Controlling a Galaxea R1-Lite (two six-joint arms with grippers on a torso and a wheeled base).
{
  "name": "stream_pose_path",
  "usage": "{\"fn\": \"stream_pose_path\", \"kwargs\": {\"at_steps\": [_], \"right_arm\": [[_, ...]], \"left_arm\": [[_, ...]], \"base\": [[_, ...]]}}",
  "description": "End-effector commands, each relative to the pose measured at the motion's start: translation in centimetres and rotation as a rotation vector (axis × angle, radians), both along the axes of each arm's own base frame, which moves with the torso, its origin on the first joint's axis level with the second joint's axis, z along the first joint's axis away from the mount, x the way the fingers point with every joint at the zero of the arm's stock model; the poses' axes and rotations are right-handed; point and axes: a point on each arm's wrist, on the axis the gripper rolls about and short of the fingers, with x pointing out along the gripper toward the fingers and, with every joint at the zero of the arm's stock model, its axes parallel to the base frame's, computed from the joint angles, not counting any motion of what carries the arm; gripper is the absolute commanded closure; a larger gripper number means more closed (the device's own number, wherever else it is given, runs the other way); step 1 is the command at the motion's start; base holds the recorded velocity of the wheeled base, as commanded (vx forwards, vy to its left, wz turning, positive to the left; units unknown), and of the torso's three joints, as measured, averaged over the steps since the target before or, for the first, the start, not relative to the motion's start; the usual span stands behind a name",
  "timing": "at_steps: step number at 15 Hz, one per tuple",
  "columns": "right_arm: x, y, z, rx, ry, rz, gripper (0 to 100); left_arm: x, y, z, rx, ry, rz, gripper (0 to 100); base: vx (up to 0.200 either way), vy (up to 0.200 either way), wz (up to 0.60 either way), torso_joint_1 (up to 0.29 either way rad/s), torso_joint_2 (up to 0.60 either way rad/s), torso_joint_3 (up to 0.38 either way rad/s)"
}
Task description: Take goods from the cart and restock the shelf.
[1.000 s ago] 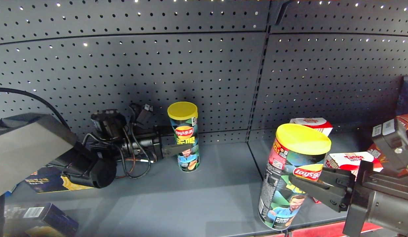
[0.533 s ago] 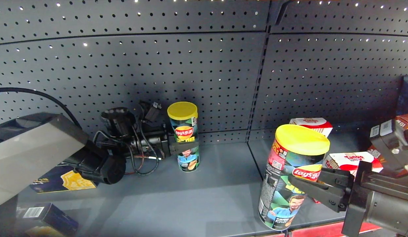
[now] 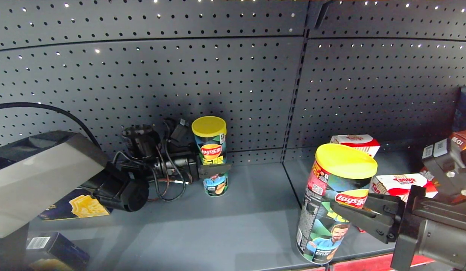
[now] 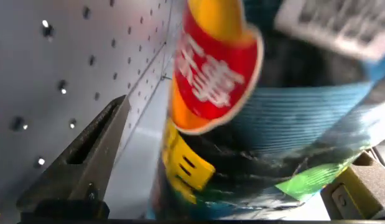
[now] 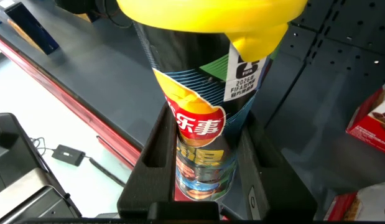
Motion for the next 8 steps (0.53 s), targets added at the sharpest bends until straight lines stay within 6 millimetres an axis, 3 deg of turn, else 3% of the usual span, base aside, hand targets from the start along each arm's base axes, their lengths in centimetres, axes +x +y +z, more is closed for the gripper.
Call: {"fn": "stream_pose_path", "kwargs": {"at_steps": [1,6,7,8], "right_arm": [[-0.02,-0.09,-0.04,0.000,0.000,-0.002,100],[-0.11,-0.33,-0.43,-0.008,0.009,-0.009,100],[-0.09,-0.34,-0.39,-0.007,0.008,-0.010,100],[-0.11,-0.36,-0.36,-0.006,0.007,-0.012,100]], "left_arm": [[-0.47,-0.08,0.27,0.000,0.001,-0.004,0],[-1.23,-0.06,1.18,-0.005,-0.019,0.030,0],[-1.28,-0.11,1.15,-0.004,-0.011,0.027,100],[-1.44,-0.14,1.20,-0.003,-0.005,0.025,100]], "base": [[0.000,0.000,0.00,0.000,0.00,0.000],[0.000,0.000,0.00,0.000,0.00,0.000],[0.000,0.000,0.00,0.000,0.00,0.000],[0.000,0.000,0.00,0.000,0.00,0.000]]}}
